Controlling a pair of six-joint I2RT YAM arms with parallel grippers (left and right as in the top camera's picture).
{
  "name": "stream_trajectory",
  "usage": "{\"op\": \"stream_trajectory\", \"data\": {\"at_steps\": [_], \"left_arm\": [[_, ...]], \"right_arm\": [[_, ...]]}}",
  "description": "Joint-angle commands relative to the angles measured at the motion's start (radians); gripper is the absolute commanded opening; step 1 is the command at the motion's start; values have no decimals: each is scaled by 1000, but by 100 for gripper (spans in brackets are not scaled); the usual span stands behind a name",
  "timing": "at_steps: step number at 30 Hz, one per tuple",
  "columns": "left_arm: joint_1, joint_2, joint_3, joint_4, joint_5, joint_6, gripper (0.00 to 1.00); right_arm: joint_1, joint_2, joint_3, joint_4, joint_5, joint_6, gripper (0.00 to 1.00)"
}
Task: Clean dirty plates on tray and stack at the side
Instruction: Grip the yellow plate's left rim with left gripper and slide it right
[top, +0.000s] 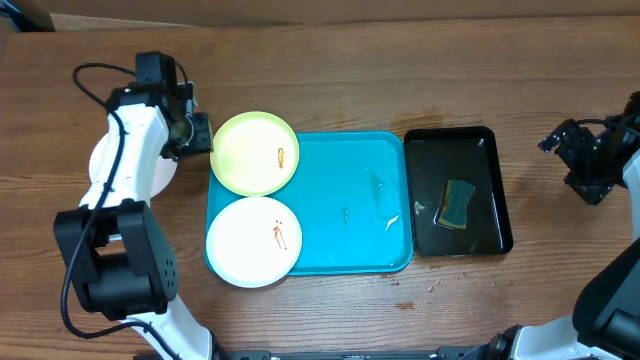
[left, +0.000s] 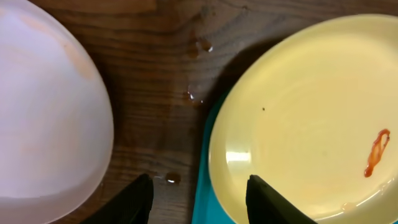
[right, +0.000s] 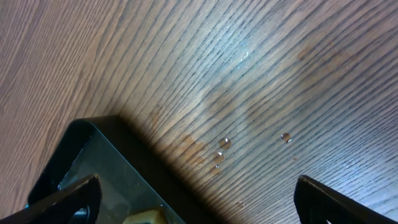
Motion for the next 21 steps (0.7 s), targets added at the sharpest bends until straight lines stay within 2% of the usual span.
{"op": "stream_trajectory", "data": {"at_steps": [1,6,12,21], "left_arm": [[-8,1,-42,29,15,44,50],[-11,1,-112,114,97,45,49],[-17,1,-208,253,101,43,49],[-28,1,-214,289,131,37,41]], "right_arm": [[-2,0,18,4,-5,1,100],[-2,0,18,4,-5,1,100],[-2,0,18,4,-5,1,100],[-2,0,18,4,-5,1,100]]}}
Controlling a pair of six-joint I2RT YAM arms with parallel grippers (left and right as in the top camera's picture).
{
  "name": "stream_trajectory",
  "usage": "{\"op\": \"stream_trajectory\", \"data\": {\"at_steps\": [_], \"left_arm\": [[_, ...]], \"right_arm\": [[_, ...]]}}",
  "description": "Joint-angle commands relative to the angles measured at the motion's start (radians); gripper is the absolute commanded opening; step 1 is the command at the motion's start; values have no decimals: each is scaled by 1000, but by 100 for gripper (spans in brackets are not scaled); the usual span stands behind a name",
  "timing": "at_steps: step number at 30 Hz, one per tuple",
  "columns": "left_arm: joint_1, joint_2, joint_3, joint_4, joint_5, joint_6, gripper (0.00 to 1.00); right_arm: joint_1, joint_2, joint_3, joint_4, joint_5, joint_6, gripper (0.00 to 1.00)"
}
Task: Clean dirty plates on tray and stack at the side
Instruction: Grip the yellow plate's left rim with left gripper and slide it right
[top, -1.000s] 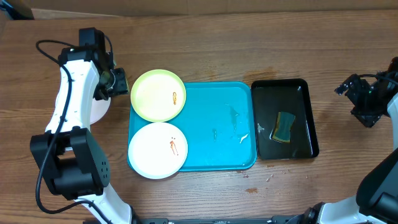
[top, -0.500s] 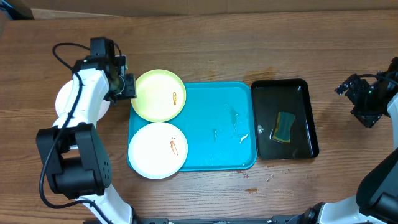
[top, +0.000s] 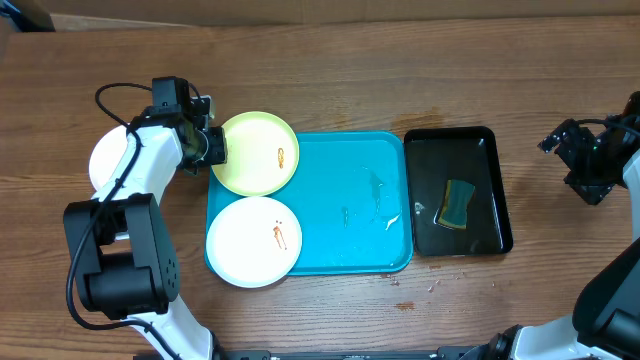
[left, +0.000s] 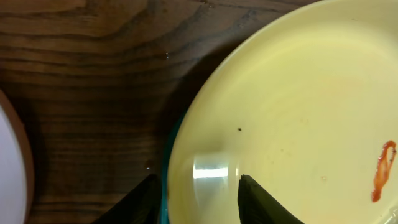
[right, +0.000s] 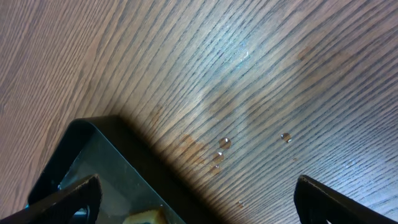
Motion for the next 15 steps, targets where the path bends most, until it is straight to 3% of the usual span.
{"op": "stream_trajectory", "data": {"at_steps": [1,15], "left_arm": [[-16,0,-10,8,28,16,41],[-34,0,-23,14,16,18,43]], "right_arm": [[-2,0,18,5,-5,1,100],[-2,0,18,5,-5,1,100]]}}
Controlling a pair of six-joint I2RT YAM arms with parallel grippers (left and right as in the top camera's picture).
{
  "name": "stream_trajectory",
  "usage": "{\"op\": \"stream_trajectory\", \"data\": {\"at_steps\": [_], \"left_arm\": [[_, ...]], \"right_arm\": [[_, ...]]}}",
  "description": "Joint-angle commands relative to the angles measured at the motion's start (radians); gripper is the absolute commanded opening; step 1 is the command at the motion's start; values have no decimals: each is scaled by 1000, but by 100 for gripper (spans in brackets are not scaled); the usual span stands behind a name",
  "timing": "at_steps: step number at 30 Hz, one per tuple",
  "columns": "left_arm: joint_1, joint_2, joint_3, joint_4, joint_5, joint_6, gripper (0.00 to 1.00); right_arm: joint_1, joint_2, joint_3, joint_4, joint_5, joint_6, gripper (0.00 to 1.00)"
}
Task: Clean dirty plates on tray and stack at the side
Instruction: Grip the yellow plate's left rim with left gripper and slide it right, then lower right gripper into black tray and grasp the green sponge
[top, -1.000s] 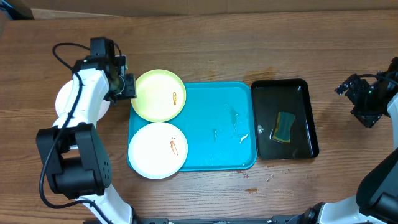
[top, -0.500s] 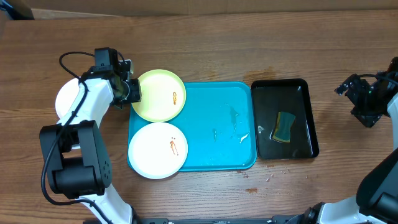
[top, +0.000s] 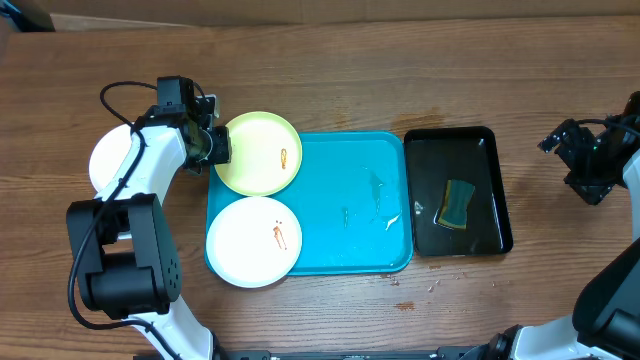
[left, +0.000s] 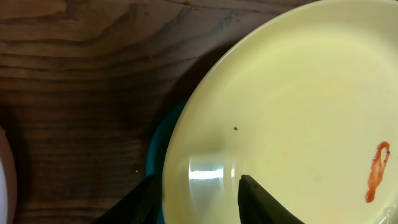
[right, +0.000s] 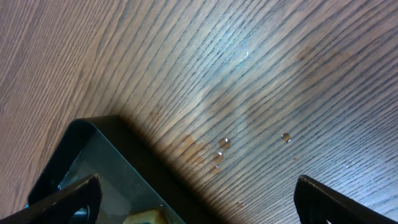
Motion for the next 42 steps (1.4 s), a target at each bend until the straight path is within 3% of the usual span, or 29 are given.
{"op": "stream_trajectory", "data": {"at_steps": [1,4,7,11,17,29,42], "left_arm": [[-19,0,-27,13,0,23,43],[-19,0,-39,34,-15,23,42],[-19,0,-39,44,6,11,28],[-31,0,-39,43,51,11,27],[-88,0,-39,32,158,11,27],[-270,0,-39,56,157,2,31],[-317,0,-63,107,15,-23,35]], "right_arm": [[-2,0,18,5,-5,2,100],[-2,0,18,5,-5,2,100],[-2,0,18,5,-5,2,100],[-2,0,18,5,-5,2,100],[-2,0,18,5,-5,2,100],[-2,0,18,5,-5,2,100],[-2,0,18,5,-5,2,100]]}}
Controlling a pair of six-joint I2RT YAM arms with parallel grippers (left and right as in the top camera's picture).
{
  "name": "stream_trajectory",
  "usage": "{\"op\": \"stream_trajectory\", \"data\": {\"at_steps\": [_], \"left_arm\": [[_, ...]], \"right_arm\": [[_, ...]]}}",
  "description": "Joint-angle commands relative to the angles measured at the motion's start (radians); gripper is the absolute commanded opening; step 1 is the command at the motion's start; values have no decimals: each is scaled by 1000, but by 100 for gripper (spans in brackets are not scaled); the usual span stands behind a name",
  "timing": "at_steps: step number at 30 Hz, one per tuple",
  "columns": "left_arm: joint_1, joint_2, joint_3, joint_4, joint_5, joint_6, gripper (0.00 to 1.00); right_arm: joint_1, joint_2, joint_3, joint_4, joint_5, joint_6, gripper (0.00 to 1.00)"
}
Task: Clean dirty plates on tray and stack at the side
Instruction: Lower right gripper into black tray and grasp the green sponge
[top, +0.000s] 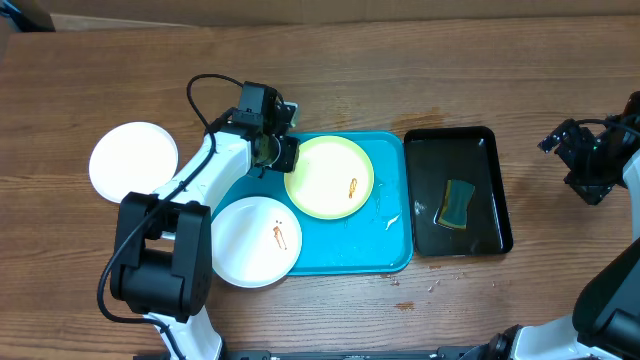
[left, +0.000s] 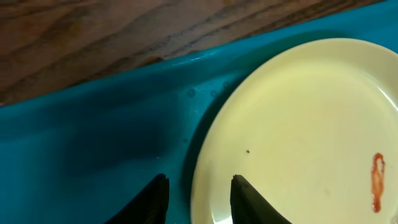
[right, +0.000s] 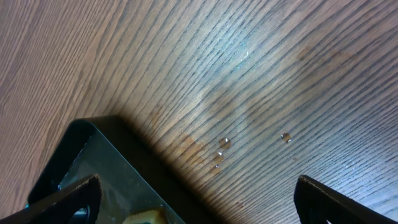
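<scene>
The yellow plate (top: 330, 178) with a red sauce streak (left: 377, 174) lies in the middle of the blue tray (top: 385, 250). My left gripper (top: 283, 155) is at the plate's left rim, shut on it: in the left wrist view the rim runs between the two fingers of the gripper (left: 199, 199). A white plate (top: 253, 241) with a sauce mark lies on the tray's front left corner. A clean white plate (top: 133, 162) rests on the table at the left. My right gripper (top: 565, 145) hangs open over bare wood, right of the black tray (top: 497, 150).
The black tray holds water and a yellow-green sponge (top: 459, 203). Its corner (right: 81, 137) shows in the right wrist view, with water drops (right: 224, 143) on the wood beside it. A cable loops from the left arm above the blue tray.
The yellow plate has moved from the blue tray's back left corner to its middle, with my left gripper at its rim. The fingers stand closer together. The right arm is unchanged.
My left gripper was open between the clean white plate and the yellow plate. It then stood astride the yellow plate's left rim, at the tray's back left corner. Now it is shut on that rim and the plate lies mid-tray. The right gripper stayed still.
</scene>
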Motion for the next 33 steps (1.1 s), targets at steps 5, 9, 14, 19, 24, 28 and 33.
{"op": "stream_trajectory", "data": {"at_steps": [5,9,14,19,24,28,33], "left_arm": [[-14,0,-52,29,-34,-19,34],[-24,0,-76,37,-34,-42,32],[-43,0,-81,27,-31,-87,26],[-65,0,-80,27,-27,-179,14],[-79,0,-80,26,27,-192,13],[-79,0,-80,20,74,-224,15],[-78,0,-79,30,71,-265,31]], "right_arm": [[-2,0,18,4,-5,2,100],[-2,0,18,4,-5,2,100],[-2,0,18,4,-5,2,100],[-2,0,18,4,-5,2,100],[-2,0,18,4,-5,2,100],[-2,0,18,-28,-100,9,100],[12,-3,31,-114,-351,-102,68]]}}
